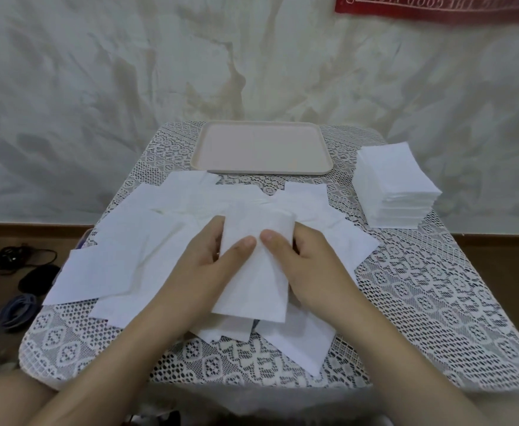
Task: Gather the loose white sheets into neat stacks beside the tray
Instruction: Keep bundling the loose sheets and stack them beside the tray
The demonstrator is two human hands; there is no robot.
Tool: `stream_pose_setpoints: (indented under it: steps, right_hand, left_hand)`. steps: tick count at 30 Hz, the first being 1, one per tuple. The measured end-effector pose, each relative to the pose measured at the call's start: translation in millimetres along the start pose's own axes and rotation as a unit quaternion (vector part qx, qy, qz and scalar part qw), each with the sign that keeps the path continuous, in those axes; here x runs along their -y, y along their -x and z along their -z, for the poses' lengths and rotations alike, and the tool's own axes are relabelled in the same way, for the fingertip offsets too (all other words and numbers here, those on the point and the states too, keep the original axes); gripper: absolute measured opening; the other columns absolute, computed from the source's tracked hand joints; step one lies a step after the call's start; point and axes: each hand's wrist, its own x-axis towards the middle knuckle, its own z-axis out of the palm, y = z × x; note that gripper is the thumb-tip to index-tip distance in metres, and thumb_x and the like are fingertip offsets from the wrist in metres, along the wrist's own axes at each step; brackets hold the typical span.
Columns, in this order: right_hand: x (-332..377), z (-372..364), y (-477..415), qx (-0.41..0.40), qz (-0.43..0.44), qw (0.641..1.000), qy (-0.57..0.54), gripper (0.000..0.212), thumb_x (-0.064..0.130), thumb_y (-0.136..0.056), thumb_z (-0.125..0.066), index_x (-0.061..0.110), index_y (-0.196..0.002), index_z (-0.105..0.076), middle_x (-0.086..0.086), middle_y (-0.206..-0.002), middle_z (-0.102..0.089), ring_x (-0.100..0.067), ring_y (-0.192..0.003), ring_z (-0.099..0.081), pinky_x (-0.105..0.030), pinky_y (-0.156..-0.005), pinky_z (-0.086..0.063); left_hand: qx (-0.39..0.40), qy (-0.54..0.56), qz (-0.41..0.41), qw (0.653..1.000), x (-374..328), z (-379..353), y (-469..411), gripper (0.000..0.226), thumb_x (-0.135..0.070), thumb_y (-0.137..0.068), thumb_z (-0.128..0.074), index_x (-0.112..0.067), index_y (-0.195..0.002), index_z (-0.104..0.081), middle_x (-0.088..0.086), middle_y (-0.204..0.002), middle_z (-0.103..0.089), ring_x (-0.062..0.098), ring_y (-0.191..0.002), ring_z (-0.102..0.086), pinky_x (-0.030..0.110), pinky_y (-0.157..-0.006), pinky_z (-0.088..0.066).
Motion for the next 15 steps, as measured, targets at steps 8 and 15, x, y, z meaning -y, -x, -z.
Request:
stream_pose_setpoints:
  steps: [8,15]
  right_hand:
    - [-14.1,30.6,-12.0,-0.073,0.037,0.995,0.065,0.016,0.030,-0.094,-0.071,0.024,-0.079,-0.070,0.005,-0.071,-0.068,-0.004,-0.057,-0.053,-0.027,-0.060,-0.042]
    - [-16.4,35.2,-33.7,-0.021,0.050,0.936,0.349,0.031,0.034,-0.099,-0.061,0.032,-0.130,-0.062,0.012,-0.123,-0.053,-0.015,-0.097,-0.061,-0.034,-0.085,-0.046]
  left_hand:
    - [-0.089,0.026,0.033,0.995,4.6,18.6,-10.0,0.019,-0.039,-0.100,-0.069,-0.023,-0.111,-0.071,0.007,-0.105,-0.077,0.026,-0.094,-0.073,0.046,-0.078,-0.055]
    - [-0.102,0.054,0.049,0.992,7.5,28.7,-16.7,0.023,-0.037,-0.102,-0.064,-0.017,-0.107,-0.074,0.021,-0.111,-0.072,0.026,-0.089,-0.069,0.045,-0.081,-0.050]
